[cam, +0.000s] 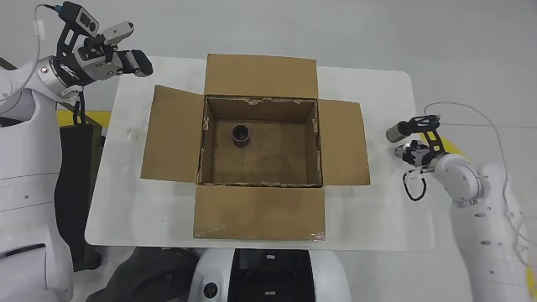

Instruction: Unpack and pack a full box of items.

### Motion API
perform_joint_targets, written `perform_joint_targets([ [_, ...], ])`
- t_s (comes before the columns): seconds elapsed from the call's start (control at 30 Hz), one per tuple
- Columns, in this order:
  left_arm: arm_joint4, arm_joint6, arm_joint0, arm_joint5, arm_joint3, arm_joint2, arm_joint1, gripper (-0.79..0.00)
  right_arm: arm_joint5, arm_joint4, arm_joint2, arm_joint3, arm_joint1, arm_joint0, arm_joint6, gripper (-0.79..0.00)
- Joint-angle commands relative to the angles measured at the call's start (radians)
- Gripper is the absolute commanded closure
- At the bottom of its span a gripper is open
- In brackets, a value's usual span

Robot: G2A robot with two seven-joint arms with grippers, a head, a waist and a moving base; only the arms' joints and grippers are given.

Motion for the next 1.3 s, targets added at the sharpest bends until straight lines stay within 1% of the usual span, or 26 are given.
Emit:
perform_joint_targets([
  [0.0, 0.0, 0.0, 0.0, 0.0, 0.0, 0.0, 0.0, -0.785, 0.005, -0.001, -0.004, 0.006, 0.001, 0.004, 0.0, 0.0],
  [0.47, 0.0, 0.0, 0.0, 0.0, 0.0, 0.0, 0.0, -0.785, 0.025, -0.009, -0.036, 0.035, 0.006, 0.026, 0.0, -0.006],
  [0.5, 0.0, 0.0, 0.0, 0.0, 0.0, 0.0, 0.0, -0.785, 0.025, -0.01, -0.038, 0.036, 0.007, 0.027, 0.0, -0.025],
  [0.53, 0.0, 0.0, 0.0, 0.0, 0.0, 0.0, 0.0, -0.785, 0.026, -0.012, -0.039, 0.037, 0.007, 0.028, 0.0, -0.086],
  [0.6, 0.0, 0.0, 0.0, 0.0, 0.0, 0.0, 0.0, -0.785, 0.029, -0.013, -0.042, 0.04, 0.008, 0.03, 0.001, -0.256],
  [0.63, 0.0, 0.0, 0.0, 0.0, 0.0, 0.0, 0.0, -0.785, 0.03, -0.014, -0.044, 0.04, 0.009, 0.031, 0.001, -0.323],
  [0.7, 0.0, 0.0, 0.0, 0.0, 0.0, 0.0, 0.0, -0.785, 0.031, -0.013, -0.046, 0.041, 0.01, 0.032, 0.001, -0.425],
  [0.73, 0.0, 0.0, 0.0, 0.0, 0.0, 0.0, 0.0, -0.785, 0.032, -0.012, -0.047, 0.042, 0.01, 0.033, 0.0, -0.449],
  [0.87, 0.0, 0.0, 0.0, 0.0, 0.0, 0.0, 0.0, -0.785, 0.032, -0.003, -0.043, 0.043, 0.013, 0.034, -0.002, -0.517],
  [1.03, 0.0, 0.0, 0.0, 0.0, 0.0, 0.0, 0.0, -0.785, 0.013, 0.035, -0.016, 0.014, 0.019, 0.015, -0.001, -0.523],
  [1.1, 0.0, 0.0, 0.0, 0.0, 0.0, 0.0, 0.0, -0.785, 0.014, 0.036, -0.004, -0.018, 0.022, -0.001, 0.003, -0.526],
  [1.17, 0.0, 0.0, 0.0, 0.0, 0.0, 0.0, 0.0, -0.785, 0.016, 0.036, 0.009, -0.061, 0.025, -0.022, 0.008, -0.551],
  [1.27, 0.0, 0.0, 0.0, 0.0, 0.0, 0.0, 0.0, -0.785, 0.028, 0.033, 0.03, -0.138, 0.03, -0.059, 0.018, -0.566],
])
